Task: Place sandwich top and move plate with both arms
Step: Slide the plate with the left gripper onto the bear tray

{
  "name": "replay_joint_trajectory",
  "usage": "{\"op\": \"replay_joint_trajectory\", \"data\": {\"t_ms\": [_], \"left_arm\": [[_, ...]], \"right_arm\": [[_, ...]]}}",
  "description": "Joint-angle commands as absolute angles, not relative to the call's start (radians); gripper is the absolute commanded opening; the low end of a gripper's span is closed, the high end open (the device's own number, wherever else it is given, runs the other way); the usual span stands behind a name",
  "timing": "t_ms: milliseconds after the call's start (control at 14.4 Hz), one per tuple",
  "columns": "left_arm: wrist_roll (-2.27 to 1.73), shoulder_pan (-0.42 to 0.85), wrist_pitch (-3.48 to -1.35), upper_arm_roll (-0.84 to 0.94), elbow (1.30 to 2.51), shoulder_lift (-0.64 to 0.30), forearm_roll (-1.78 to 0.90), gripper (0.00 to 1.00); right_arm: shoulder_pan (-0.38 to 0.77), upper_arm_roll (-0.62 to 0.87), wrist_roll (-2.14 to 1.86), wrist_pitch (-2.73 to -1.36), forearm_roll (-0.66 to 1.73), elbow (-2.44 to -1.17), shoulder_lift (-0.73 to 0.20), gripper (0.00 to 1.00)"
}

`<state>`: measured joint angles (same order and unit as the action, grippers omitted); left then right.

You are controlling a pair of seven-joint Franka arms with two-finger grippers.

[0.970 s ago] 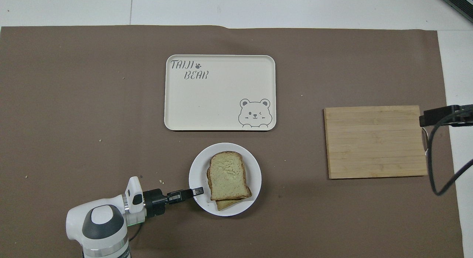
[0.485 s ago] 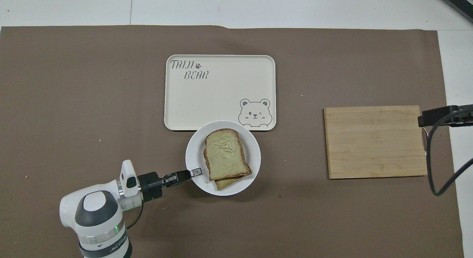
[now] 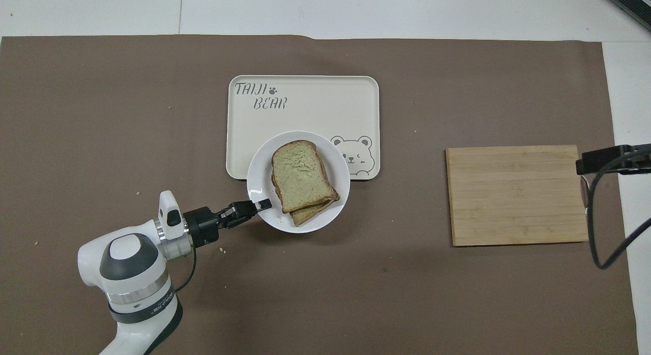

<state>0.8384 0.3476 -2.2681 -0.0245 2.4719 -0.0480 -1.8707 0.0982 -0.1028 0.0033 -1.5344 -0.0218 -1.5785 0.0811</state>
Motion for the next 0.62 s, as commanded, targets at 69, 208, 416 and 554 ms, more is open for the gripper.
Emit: {"op": "replay_joint_trajectory", "data": {"t_ms": [69,208,416,554], "left_arm": [[0.784,0.339,-2.344,-0.014,2.370,-0.112,-1.871,0.00],[0.737,0.339,-2.371,-0.012,2.323,-0.143,-1.870,0.00],[0.712,0.341,-2.436,0.001,2.281,-0.179,-1.865,0.00],[0.686,0.339,-2.454,0.008,2.266,-0.193,-1.864,0.00]], "right_arm": [[0.087,-0.101,-0.017,-1.534,-0.009,-1.585,0.083,1.00],[0.087,-0.101,-0.017,-1.534,-0.009,-1.585,0.083,1.00],[0.087,-0.101,-0.017,-1.534,-0.009,-1.585,0.083,1.00],[0.087,-0.101,-0.017,-1.534,-0.009,-1.585,0.083,1.00]]}}
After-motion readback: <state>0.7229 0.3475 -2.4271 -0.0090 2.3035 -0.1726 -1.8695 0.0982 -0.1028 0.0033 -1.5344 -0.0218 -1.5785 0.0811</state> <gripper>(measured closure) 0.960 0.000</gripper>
